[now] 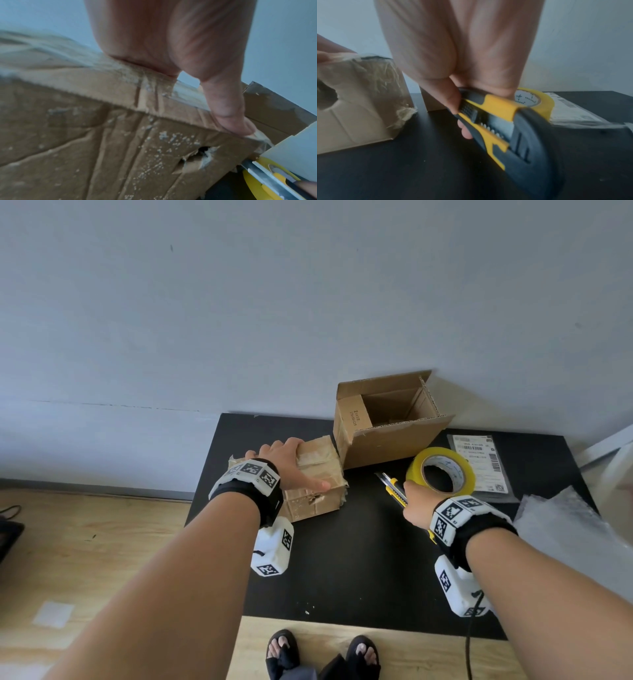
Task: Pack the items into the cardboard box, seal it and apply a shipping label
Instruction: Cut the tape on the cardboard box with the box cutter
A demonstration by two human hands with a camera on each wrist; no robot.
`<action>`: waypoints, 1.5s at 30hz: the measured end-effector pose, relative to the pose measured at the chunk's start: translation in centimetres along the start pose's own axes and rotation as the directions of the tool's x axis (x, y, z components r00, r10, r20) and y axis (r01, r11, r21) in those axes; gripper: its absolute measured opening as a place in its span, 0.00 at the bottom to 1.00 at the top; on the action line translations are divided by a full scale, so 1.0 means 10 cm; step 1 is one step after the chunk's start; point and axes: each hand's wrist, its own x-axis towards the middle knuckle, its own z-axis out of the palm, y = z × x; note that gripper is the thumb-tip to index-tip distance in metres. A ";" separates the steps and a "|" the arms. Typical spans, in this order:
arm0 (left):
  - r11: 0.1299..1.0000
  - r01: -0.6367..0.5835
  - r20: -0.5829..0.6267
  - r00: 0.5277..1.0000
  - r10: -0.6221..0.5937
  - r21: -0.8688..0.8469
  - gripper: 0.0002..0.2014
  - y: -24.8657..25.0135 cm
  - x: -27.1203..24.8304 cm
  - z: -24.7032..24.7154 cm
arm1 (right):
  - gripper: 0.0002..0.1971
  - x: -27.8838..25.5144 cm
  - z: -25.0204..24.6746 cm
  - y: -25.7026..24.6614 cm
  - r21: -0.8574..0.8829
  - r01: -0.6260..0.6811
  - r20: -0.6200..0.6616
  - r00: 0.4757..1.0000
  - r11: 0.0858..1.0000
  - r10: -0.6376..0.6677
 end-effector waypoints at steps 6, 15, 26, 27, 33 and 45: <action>1.000 0.003 -0.010 1.000 -0.003 -0.006 0.52 0.00 -0.02 0.01 | 0.08 0.08 0.05 0.01 0.312 0.099 0.041 0.992 0.945 -0.117; 1.000 0.001 -0.015 1.000 -0.001 -0.021 0.51 -0.02 -0.01 0.03 | 0.18 0.07 0.09 0.07 0.571 0.024 0.161 0.977 0.820 -0.141; 0.999 0.008 -0.021 1.000 -0.008 -0.033 0.51 -0.01 -0.02 0.04 | 0.22 0.08 0.05 0.04 0.526 0.102 0.000 0.993 0.845 -0.120; 0.999 0.008 -0.022 1.000 -0.008 -0.034 0.51 -0.01 -0.02 0.04 | 0.21 0.10 0.06 0.02 0.497 0.105 -0.013 0.994 0.862 -0.113; 0.999 0.001 -0.029 1.000 -0.002 -0.034 0.50 -0.02 -0.01 0.04 | 0.19 0.20 0.19 -0.01 0.122 0.124 -0.031 0.992 0.985 -0.121; 0.942 0.068 0.042 0.997 -0.057 -0.329 0.49 -0.11 0.00 -0.02 | 0.30 0.29 0.38 0.07 -0.281 0.137 -0.129 0.975 0.950 -0.179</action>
